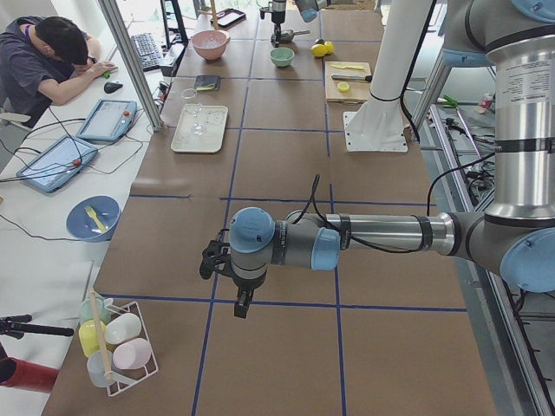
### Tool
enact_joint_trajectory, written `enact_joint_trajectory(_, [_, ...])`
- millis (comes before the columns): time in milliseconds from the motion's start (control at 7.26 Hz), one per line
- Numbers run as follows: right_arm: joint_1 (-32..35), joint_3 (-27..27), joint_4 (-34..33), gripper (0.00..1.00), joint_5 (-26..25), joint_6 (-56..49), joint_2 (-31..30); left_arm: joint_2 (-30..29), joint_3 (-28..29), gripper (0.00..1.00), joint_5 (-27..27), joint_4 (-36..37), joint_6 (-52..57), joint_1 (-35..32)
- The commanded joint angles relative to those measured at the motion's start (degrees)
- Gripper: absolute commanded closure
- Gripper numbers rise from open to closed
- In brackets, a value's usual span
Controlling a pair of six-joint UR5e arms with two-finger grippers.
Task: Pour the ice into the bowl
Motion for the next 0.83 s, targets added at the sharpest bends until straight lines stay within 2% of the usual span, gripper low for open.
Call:
enact_joint_trajectory(0, [9.0, 0.5, -6.1, 0.0, 3.5, -10.2, 0.0, 0.0, -0.1, 0.0, 0.0, -0.2, 0.1, 0.0])
enact_joint_trajectory(413, [21.5, 0.6, -19.6, 0.0, 3.6, -29.7, -0.2, 0.2, 0.5, 0.0, 0.0, -2.3, 1.0, 0.0])
enact_joint_trajectory(689, [24.4, 0.9, -24.0, 0.0, 3.5, -30.5, -0.3, 0.3, 0.6, 0.0, 0.0, -2.0, 1.1, 0.0])
